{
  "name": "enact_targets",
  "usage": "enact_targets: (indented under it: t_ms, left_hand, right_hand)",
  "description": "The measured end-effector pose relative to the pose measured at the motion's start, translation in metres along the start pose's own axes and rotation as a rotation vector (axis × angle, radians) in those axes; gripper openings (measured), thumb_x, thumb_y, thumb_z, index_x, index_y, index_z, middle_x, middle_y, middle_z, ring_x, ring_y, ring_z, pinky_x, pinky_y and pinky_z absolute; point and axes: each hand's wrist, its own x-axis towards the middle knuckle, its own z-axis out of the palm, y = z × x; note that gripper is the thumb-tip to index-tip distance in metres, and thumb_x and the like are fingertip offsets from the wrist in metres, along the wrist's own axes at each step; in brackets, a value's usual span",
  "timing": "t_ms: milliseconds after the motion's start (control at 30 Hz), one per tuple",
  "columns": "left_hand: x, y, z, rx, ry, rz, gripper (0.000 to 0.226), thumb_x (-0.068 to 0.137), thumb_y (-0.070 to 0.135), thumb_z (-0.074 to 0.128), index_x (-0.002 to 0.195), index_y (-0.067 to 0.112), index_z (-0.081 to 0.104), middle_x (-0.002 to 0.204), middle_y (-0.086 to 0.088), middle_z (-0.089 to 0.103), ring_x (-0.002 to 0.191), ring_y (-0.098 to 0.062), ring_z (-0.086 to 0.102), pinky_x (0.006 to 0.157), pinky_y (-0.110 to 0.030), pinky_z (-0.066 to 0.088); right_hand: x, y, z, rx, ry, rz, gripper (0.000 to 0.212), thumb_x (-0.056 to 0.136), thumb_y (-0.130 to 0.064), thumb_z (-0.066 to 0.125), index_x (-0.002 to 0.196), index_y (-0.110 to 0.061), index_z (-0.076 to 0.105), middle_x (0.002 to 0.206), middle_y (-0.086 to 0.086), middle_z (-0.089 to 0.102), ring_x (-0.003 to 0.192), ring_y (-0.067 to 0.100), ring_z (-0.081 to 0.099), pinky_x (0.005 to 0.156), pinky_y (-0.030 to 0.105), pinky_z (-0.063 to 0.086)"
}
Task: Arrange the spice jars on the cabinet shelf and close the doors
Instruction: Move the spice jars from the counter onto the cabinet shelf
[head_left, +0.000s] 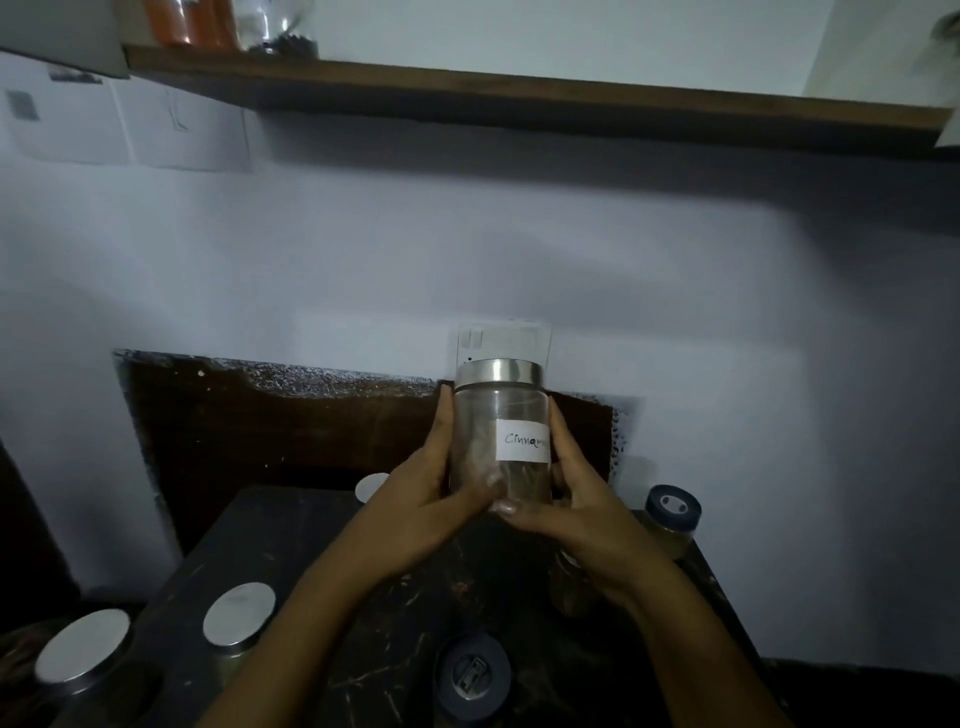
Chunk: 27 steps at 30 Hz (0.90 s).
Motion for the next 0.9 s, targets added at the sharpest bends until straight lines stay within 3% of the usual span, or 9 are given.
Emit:
enact_targets:
  t_ms: [67,167,300,400,500,633,733,833,900]
  left_hand:
    - [0.0,0.002,-0.007,0.087,-0.045,-0.032,0.108,0.067,0.067,0.053,0.133,0.047,-0.03,0.113,0.033,0.04,0.081,0.026,0.054,0.062,0.004,0.04]
    - [0.005,0.003,-0.014,0.151,-0.048,-0.05,0.118,0.063,0.07,0.056,0.134,0.042,-0.035,0.118,0.022,0.044,0.083,0.027,0.054,0.066,0.005,0.04]
    - [0.013,0.008,-0.028,0.128,-0.012,-0.046,0.111,0.066,0.072,0.056,0.135,0.048,-0.028,0.135,0.021,0.045,0.097,0.015,0.055,0.08,-0.001,0.042]
    - [0.023,0.017,-0.048,0.074,0.004,-0.008,0.108,0.067,0.068,0.058,0.136,0.051,-0.024,0.128,0.036,0.037,0.101,0.025,0.047,0.081,0.001,0.04]
    - [0.04,0.027,-0.073,0.115,0.055,0.033,0.102,0.071,0.058,0.057,0.136,0.053,-0.022,0.123,0.027,0.048,0.1,0.017,0.054,0.077,0.0,0.043]
    - [0.061,0.043,-0.101,0.126,0.142,0.082,0.088,0.078,0.052,0.05,0.129,0.06,-0.021,0.125,0.02,0.043,0.094,0.008,0.054,0.069,0.001,0.044]
    - [0.079,0.058,-0.124,0.184,0.204,0.139,0.081,0.074,0.057,0.044,0.122,0.064,-0.021,0.125,0.024,0.04,0.093,0.011,0.052,0.072,0.001,0.042]
    - [0.1,0.072,-0.151,0.219,0.283,0.214,0.081,0.079,0.054,0.043,0.131,0.059,-0.018,0.121,0.025,0.048,0.096,0.012,0.053,0.076,0.0,0.04]
    - [0.113,0.079,-0.167,0.221,0.325,0.266,0.08,0.089,0.04,0.048,0.137,0.056,-0.014,0.119,0.027,0.053,0.102,0.01,0.055,0.081,-0.003,0.043]
  right_hand:
    - [0.002,-0.005,-0.006,-0.038,-0.022,-0.01,0.114,0.054,-0.04,0.081,0.139,-0.059,0.008,0.136,-0.014,0.045,0.122,0.009,0.05,0.1,0.038,0.047]
    - [0.009,-0.016,-0.012,-0.133,-0.034,-0.055,0.117,0.049,-0.051,0.084,0.136,-0.064,0.006,0.132,-0.02,0.046,0.117,0.008,0.054,0.097,0.037,0.05]
    - [0.023,-0.029,-0.017,-0.194,-0.044,-0.102,0.108,0.056,-0.045,0.081,0.129,-0.072,0.006,0.129,-0.024,0.044,0.114,0.006,0.057,0.092,0.032,0.052]
    - [0.042,-0.041,-0.019,-0.203,-0.038,-0.139,0.1,0.067,-0.037,0.079,0.127,-0.074,0.007,0.12,-0.026,0.047,0.1,-0.01,0.06,0.075,0.014,0.053]
    - [0.066,-0.062,-0.015,-0.223,-0.016,-0.212,0.099,0.073,-0.033,0.077,0.128,-0.073,0.006,0.112,-0.037,0.042,0.09,-0.021,0.057,0.064,0.005,0.048]
    - [0.094,-0.096,-0.008,-0.273,0.069,-0.307,0.099,0.071,-0.035,0.078,0.123,-0.077,0.006,0.109,-0.041,0.038,0.088,-0.005,0.064,0.063,0.008,0.051]
    - [0.118,-0.122,-0.003,-0.341,0.112,-0.406,0.101,0.075,-0.032,0.076,0.127,-0.074,0.0,0.116,-0.028,0.042,0.093,-0.004,0.058,0.064,0.006,0.05]
    - [0.145,-0.151,0.0,-0.41,0.185,-0.51,0.103,0.075,-0.029,0.076,0.123,-0.075,-0.004,0.125,-0.017,0.048,0.098,0.0,0.059,0.065,0.005,0.048]
    - [0.161,-0.169,0.002,-0.471,0.243,-0.561,0.106,0.074,-0.029,0.076,0.124,-0.073,-0.006,0.131,-0.016,0.048,0.1,-0.001,0.058,0.066,0.004,0.046]
